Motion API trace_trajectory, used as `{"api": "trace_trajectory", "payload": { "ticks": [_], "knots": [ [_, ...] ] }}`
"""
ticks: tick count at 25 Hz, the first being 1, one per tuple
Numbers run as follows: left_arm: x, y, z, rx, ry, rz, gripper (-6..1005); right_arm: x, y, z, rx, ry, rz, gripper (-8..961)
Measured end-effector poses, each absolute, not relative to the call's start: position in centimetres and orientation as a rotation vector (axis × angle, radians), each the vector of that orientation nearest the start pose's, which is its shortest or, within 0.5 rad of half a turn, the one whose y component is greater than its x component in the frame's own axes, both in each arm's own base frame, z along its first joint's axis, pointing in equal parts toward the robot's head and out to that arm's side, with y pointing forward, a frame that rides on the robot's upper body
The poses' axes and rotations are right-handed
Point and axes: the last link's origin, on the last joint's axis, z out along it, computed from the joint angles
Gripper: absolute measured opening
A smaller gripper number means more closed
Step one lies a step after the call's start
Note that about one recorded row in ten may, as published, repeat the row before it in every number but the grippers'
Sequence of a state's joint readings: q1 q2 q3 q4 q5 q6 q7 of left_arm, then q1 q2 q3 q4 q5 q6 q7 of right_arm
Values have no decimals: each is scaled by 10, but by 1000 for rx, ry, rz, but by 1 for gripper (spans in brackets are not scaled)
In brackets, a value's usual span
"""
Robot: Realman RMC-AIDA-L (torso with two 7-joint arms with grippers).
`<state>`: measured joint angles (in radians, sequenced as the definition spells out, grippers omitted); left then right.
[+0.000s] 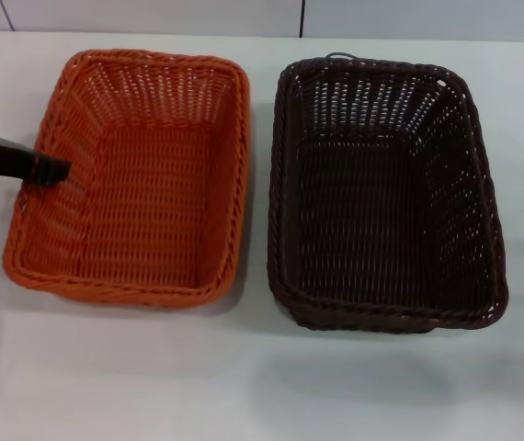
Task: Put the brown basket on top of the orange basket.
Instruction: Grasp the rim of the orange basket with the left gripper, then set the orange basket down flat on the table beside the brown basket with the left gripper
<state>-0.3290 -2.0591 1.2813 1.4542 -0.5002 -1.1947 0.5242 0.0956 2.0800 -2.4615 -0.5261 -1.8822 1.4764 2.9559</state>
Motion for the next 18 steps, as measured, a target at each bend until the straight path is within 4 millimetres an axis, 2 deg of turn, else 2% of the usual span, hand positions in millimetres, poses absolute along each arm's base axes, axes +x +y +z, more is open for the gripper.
{"api": "trace_trajectory", "payload": {
  "ticks": [2,8,9,12,14,16,18],
  "knots": [
    [-254,360,60,-2185,-1002,194,271,337,233,5,-1136,517,703,685],
    [-240,371,71,-2322,-834,150,245,338,233,6,-1134,516,703,681],
    [-232,379,79,-2411,-725,156,244,338,233,6,-1134,515,704,680],
    [-227,385,84,-2465,-681,145,242,337,233,7,-1130,509,708,678],
    [-214,397,89,-2582,-585,111,239,337,232,7,-1127,504,710,677],
    [-209,400,88,-2631,-532,101,233,337,231,8,-1125,499,710,676],
    [-194,402,82,-2720,-410,95,228,337,229,8,-1124,497,709,674]
  ]
}}
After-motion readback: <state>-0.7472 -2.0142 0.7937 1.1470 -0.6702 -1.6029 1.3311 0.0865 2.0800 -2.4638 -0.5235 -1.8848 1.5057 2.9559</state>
